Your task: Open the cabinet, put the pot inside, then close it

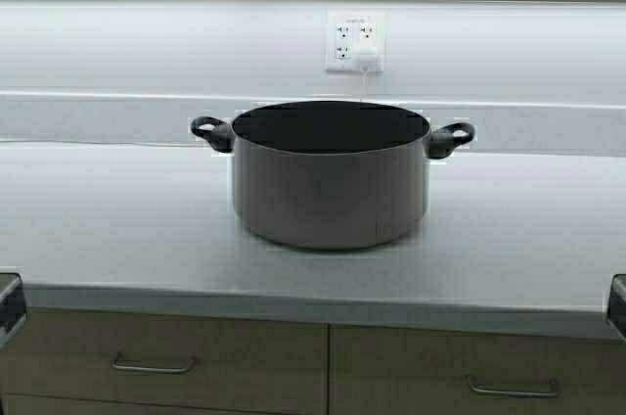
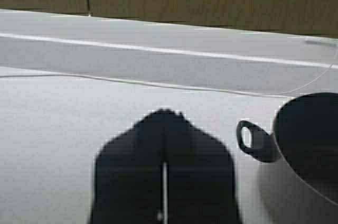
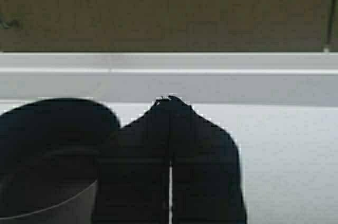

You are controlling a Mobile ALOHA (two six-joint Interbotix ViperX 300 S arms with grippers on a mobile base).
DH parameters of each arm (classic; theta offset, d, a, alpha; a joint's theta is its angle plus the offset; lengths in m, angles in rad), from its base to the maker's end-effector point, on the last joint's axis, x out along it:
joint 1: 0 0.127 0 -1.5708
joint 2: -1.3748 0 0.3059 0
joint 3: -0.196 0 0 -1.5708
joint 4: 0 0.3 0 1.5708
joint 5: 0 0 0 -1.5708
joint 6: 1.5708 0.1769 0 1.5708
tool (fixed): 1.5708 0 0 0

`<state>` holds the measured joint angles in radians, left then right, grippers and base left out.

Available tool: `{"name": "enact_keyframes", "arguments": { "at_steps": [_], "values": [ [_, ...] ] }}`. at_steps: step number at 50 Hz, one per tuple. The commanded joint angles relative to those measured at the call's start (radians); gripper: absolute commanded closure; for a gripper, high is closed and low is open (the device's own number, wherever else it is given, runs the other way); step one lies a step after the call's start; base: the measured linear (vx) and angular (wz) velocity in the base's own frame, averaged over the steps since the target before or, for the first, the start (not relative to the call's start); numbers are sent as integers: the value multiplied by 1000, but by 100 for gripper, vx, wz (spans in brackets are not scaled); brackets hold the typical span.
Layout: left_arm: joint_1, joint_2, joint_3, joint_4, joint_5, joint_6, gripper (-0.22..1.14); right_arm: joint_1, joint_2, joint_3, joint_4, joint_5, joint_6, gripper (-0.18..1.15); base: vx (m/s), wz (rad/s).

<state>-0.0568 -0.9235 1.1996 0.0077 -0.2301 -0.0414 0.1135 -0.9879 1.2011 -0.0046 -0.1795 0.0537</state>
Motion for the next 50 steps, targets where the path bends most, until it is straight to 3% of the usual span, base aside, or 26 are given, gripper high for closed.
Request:
{"name": "enact_keyframes", "arguments": {
  "at_steps": [1,6,9,13,18,28,35,43,50],
  "values": [
    [-137,-49,-32,43,66,-3,48,143,11,-43,0,26,0,41,15,-1],
    [-264,-60,-46,44,140,-6,0,245,14,-77,3,26,3,-7,13,-1],
    [-334,-49,-57,44,170,-20,-19,305,12,-92,6,26,6,-15,11,-1],
    [-430,-18,-66,34,160,-25,-10,377,25,-106,15,14,12,-4,8,0],
    [-505,46,-77,20,67,-25,-9,448,95,-121,41,-23,11,-5,6,0],
    [-517,233,-127,17,-121,-25,-10,554,356,-215,41,-253,-11,-5,3,0],
    [-522,387,-207,17,-221,-23,-10,561,528,-334,86,-367,-129,-5,0,0],
    [-565,600,-345,-6,-341,-18,-10,589,706,-494,407,-430,-380,-5,0,0],
    [-569,801,-485,-109,-462,12,-10,617,839,-620,723,-540,-607,-5,0,0]
  ]
}}
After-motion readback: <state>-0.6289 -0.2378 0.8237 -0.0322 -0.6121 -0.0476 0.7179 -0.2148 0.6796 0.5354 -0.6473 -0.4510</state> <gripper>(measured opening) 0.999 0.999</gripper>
